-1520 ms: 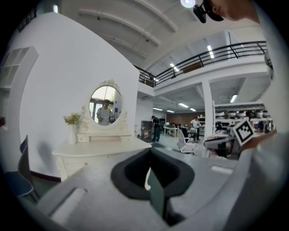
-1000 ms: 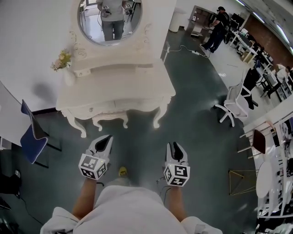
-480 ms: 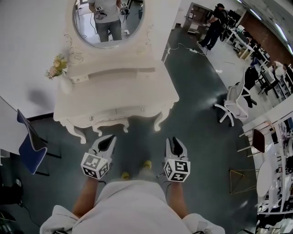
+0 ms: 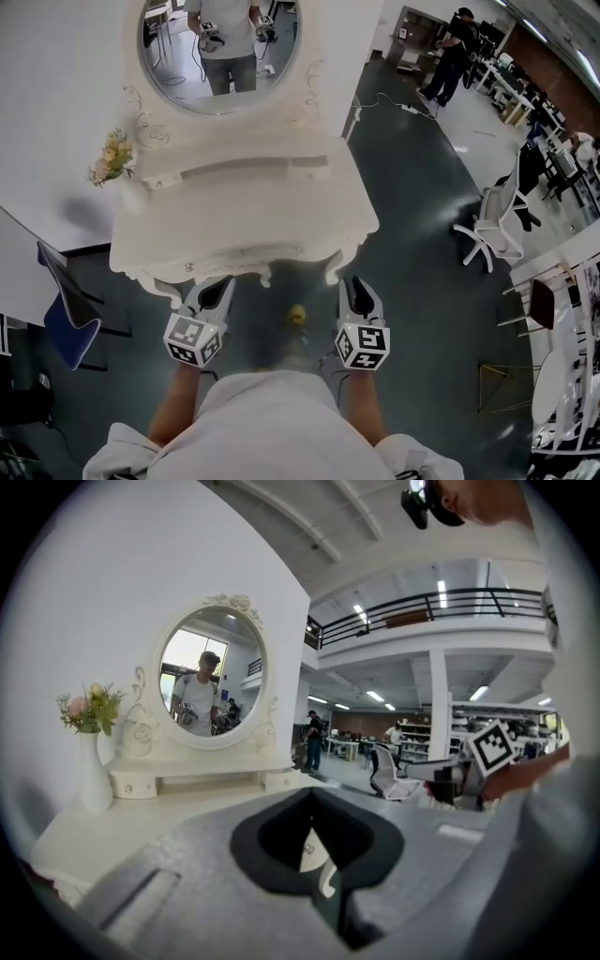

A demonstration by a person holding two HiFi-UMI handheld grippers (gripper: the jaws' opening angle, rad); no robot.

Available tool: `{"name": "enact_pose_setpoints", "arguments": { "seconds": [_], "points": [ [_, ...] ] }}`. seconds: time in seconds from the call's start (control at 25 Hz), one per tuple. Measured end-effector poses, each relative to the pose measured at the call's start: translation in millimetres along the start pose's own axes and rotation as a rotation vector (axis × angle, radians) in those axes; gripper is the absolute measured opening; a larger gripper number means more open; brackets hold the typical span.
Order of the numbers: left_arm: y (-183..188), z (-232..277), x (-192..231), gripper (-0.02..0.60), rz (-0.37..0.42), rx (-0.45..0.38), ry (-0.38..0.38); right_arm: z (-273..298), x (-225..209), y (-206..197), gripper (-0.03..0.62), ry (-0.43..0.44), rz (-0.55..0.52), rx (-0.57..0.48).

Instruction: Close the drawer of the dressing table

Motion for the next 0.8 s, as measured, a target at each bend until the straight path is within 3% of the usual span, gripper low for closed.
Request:
{"name": "enact_pose_setpoints", "arguments": {
  "seconds": [0.44, 0.8],
  "points": [
    [3.4, 115.3, 49.5, 0.000, -0.029, 0.045, 0.028, 129.0, -52.5, 7.7, 0.100, 0.050, 0.016, 0.044],
    [29.2, 217.1, 110.9, 0.000, -0.037, 0.056, 0.091, 257.7, -87.6, 39.7, 0.100, 0.131, 0.015, 0.056]
  ]
}}
Point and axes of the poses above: the fingertips, and each gripper's own axes: z forward along the fingers, x to its left, y out of its top, the point moved 1 cm from there along -z, backward along the fingers, and after that the axes turned 1 degree about -y, right-handed, at the moved point
